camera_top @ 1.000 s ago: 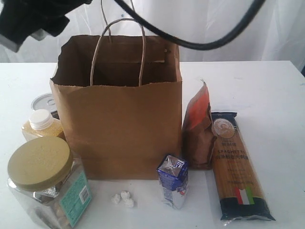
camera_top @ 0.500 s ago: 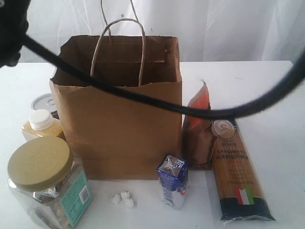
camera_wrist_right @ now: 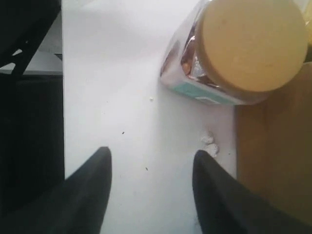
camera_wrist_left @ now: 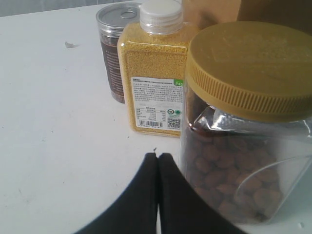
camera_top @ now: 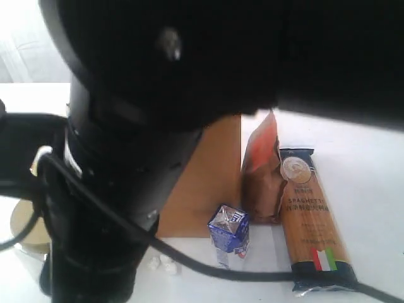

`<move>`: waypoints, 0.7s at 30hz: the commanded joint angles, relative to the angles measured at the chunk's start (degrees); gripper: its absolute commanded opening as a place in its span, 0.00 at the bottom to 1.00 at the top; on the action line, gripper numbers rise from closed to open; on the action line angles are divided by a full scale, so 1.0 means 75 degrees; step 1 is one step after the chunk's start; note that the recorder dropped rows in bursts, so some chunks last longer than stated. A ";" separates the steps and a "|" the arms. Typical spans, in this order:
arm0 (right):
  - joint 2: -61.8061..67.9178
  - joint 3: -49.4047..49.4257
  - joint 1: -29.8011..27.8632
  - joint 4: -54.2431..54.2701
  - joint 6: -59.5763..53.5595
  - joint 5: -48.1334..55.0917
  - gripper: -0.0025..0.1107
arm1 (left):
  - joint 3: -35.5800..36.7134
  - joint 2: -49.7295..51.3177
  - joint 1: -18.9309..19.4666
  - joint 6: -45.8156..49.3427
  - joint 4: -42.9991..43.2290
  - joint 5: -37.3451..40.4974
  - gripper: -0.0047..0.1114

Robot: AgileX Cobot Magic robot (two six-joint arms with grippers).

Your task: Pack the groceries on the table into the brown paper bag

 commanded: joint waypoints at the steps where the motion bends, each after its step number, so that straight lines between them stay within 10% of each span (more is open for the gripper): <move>1: -0.0191 0.0910 -0.0001 0.0005 0.0137 -0.0692 0.44 | 0.0021 -0.0041 0.0033 -0.0060 -0.0045 -0.0008 0.04; 21: -0.0190 0.3785 -0.1511 0.0076 0.1807 -0.4312 0.44 | 0.0021 -0.0041 0.0033 -0.0060 -0.0045 -0.0008 0.04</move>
